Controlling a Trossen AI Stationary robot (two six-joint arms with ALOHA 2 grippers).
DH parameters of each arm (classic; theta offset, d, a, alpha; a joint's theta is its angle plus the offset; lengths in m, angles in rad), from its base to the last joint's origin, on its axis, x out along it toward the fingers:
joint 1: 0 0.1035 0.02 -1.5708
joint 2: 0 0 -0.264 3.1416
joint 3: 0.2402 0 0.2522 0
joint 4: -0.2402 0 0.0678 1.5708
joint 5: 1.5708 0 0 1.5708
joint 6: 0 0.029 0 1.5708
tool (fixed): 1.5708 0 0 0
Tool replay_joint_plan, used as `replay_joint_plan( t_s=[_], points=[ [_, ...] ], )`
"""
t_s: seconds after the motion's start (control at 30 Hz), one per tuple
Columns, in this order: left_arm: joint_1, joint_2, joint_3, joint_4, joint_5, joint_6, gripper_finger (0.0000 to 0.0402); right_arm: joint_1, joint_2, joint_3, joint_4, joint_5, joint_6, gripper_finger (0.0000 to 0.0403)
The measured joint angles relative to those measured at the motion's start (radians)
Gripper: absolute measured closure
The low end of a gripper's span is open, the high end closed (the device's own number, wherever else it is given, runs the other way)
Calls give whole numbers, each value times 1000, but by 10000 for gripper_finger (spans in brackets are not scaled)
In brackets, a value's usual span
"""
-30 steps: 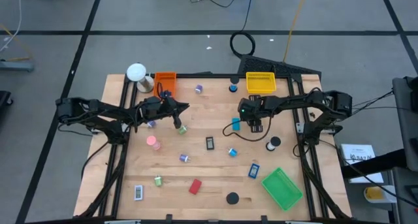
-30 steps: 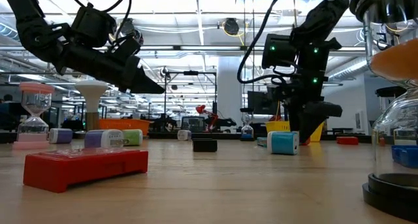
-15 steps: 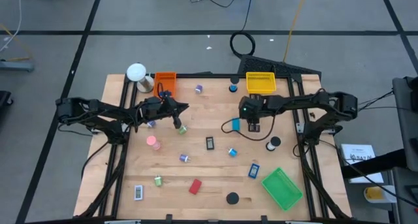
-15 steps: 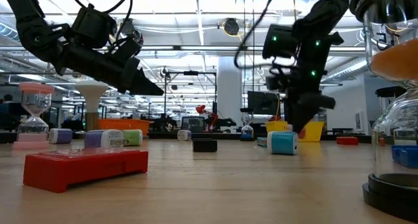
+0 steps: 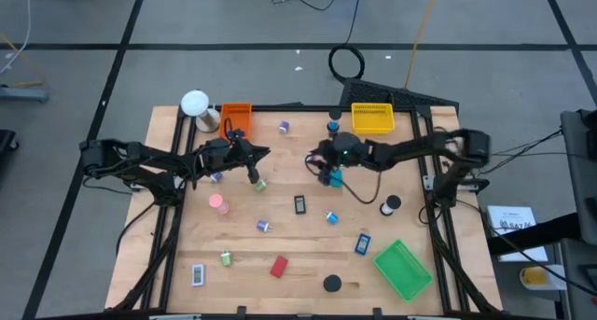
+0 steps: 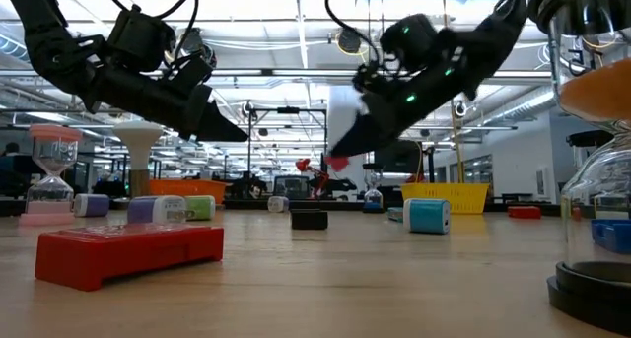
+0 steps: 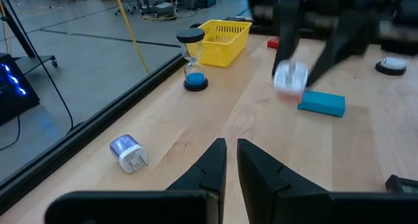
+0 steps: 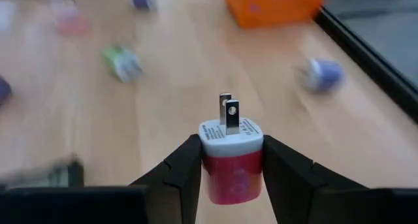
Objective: Pick & Place Office items
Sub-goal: Put the pink charger adapter into the green bin
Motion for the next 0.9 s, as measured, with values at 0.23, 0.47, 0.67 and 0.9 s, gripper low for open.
replay_joint_plan(
  t_s=[0.23, 0.47, 0.67, 0.9],
  points=[
    [0, 0, 0, -6, 0, 6, 360, 9, 183, -1, 200, -23, -13, 277],
    [-2, 0, 0, -11, 0, 5, 360, -5, 199, 0, 214, -21, -11, 271],
    [-13, 0, 0, -12, -1, 4, 360, -5, 204, 0, 217, -21, -7, 270],
    [-14, 0, 0, -14, -1, 6, 360, -5, 276, 0, 329, -24, 5, 269]
  ],
)
